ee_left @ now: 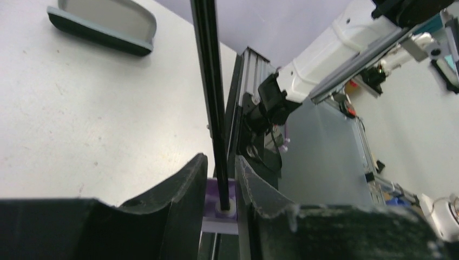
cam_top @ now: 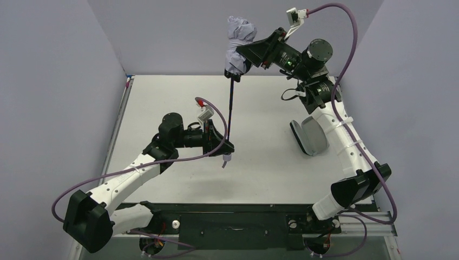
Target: Open the umbrella
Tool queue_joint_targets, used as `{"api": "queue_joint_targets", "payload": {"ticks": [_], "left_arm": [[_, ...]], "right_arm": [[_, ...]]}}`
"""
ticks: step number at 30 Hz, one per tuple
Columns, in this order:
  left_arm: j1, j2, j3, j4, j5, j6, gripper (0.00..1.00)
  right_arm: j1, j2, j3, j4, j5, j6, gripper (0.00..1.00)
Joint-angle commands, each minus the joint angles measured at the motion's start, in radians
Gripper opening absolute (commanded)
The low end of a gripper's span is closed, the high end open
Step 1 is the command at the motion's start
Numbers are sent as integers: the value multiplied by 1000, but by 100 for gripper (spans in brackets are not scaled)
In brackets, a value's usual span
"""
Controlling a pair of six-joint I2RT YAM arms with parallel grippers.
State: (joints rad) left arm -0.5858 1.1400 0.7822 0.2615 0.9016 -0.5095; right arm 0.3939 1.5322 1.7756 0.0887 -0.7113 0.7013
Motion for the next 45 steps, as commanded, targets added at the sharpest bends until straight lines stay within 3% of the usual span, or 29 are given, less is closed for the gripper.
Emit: {"api": "queue_joint_targets", "payload": {"ticks": [1, 7, 12, 15, 17, 23, 29, 33, 36, 42, 45], "left_arm": [[-24, 11, -41, -198, 78, 116, 23], [-45, 41, -45, -294, 90, 188, 21], [-46, 46, -64, -282, 97, 154, 20], [-38, 41, 1, -305, 52, 190, 23], [-13, 34, 80, -326, -17, 195, 29], [119, 32, 328, -287, -39, 171, 69], [239, 42, 403, -197, -24, 126, 89], [221, 65, 454, -207, -198, 115, 95], [148, 91, 487, -236, -306, 139, 95], [61, 116, 473, -180, -329, 105, 100], [34, 132, 467, -161, -384, 102, 97]], "right_arm": [[-44, -18, 147, 231, 228, -25, 0], [-48, 12, 200, 257, 267, -34, 0], [-60, 13, 202, 266, 277, -67, 0], [-58, -4, 153, 260, 250, -71, 0], [-51, -31, 80, 244, 221, -82, 0], [-23, -138, -167, 208, 120, -101, 0], [-11, -204, -307, 131, 45, -114, 0], [33, -240, -341, -8, 144, -202, 0], [91, -259, -355, -80, 242, -269, 0], [142, -266, -361, -108, 262, -293, 0], [167, -271, -364, -106, 260, -295, 0]]}}
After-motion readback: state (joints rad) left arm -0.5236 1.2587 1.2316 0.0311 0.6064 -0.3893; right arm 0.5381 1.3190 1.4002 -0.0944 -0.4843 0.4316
